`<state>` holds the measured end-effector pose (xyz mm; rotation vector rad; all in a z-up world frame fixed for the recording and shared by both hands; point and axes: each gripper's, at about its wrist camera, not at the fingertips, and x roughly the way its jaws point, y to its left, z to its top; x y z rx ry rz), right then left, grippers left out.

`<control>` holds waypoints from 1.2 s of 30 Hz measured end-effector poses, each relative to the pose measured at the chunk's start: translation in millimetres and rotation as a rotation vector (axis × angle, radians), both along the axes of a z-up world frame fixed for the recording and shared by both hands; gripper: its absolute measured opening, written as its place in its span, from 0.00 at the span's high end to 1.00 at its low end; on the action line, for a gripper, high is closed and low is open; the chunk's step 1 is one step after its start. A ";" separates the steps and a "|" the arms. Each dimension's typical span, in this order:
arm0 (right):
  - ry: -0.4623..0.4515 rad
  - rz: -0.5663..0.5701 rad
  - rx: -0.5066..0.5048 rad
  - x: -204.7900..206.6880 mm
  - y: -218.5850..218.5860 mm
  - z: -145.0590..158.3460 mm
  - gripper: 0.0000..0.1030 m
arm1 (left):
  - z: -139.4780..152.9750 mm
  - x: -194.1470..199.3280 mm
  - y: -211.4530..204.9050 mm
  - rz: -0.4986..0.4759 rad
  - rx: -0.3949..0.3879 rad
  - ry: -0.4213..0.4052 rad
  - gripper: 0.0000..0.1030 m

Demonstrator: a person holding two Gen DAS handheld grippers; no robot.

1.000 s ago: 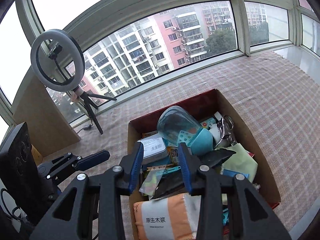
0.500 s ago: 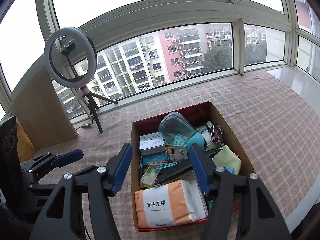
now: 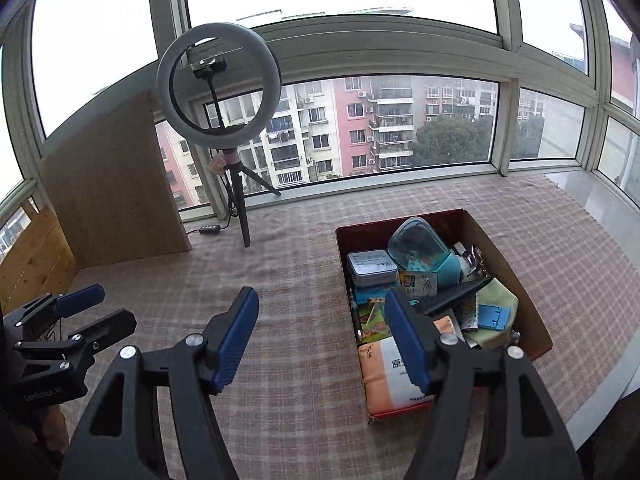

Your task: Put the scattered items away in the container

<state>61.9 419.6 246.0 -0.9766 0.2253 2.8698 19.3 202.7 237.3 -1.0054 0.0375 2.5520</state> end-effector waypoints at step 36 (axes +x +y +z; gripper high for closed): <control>0.025 0.060 0.119 8.0 -209.7 -14.9 0.37 | -4.4 53.6 -213.1 0.305 -0.060 0.003 0.26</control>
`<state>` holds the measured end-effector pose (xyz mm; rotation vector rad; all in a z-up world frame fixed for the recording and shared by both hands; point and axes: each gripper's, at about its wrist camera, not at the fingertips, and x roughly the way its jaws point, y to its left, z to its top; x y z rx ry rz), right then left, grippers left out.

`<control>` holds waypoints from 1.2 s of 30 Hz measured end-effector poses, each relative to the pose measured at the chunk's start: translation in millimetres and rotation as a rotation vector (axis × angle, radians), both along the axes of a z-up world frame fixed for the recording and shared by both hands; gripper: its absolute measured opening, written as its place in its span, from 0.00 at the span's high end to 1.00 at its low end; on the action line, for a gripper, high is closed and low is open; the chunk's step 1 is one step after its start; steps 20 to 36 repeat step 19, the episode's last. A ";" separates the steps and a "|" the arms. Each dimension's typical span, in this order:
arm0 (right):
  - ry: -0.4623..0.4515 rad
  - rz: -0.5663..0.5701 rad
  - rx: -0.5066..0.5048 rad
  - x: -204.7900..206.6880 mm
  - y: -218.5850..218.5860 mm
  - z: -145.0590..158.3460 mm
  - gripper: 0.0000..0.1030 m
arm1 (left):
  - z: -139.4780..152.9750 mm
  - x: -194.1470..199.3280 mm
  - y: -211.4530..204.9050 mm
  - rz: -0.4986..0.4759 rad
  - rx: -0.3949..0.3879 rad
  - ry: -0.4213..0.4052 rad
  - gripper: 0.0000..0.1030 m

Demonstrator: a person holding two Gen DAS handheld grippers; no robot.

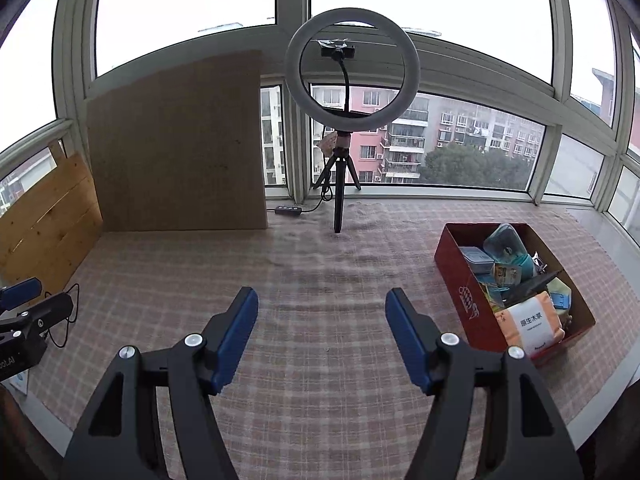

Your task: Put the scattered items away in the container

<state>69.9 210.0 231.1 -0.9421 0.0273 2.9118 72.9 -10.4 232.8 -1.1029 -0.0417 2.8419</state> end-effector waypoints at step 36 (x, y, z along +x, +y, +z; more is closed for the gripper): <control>-0.026 -0.012 -0.013 -11.7 7.9 -7.7 0.37 | -3.1 -9.5 4.6 0.011 -0.020 0.007 0.26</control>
